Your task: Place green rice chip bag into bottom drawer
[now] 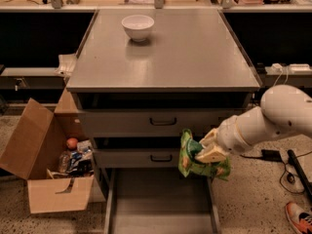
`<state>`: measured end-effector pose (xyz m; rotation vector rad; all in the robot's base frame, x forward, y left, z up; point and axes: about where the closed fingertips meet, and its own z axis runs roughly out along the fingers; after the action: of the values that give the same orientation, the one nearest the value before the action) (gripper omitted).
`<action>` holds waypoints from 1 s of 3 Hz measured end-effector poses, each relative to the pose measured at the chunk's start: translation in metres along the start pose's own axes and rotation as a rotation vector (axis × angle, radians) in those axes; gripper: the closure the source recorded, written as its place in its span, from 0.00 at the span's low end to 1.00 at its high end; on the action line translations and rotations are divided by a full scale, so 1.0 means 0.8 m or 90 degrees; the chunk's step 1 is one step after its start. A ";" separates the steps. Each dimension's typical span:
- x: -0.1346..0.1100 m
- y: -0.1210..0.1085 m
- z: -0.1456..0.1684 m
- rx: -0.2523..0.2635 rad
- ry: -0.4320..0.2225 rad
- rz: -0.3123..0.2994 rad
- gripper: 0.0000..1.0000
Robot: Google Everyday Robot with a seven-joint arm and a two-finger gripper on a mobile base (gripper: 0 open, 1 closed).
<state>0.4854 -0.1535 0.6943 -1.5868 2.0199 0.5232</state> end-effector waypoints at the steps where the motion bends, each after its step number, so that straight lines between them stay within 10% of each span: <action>1: 0.003 0.003 0.003 -0.004 0.002 0.002 1.00; 3: 0.106 0.044 0.126 -0.074 0.008 0.073 1.00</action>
Offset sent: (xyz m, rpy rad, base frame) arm -0.0260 -0.0068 -0.1152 0.0162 0.1595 -0.0383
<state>0.4518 -0.1514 0.5619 -1.5499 2.1334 0.6877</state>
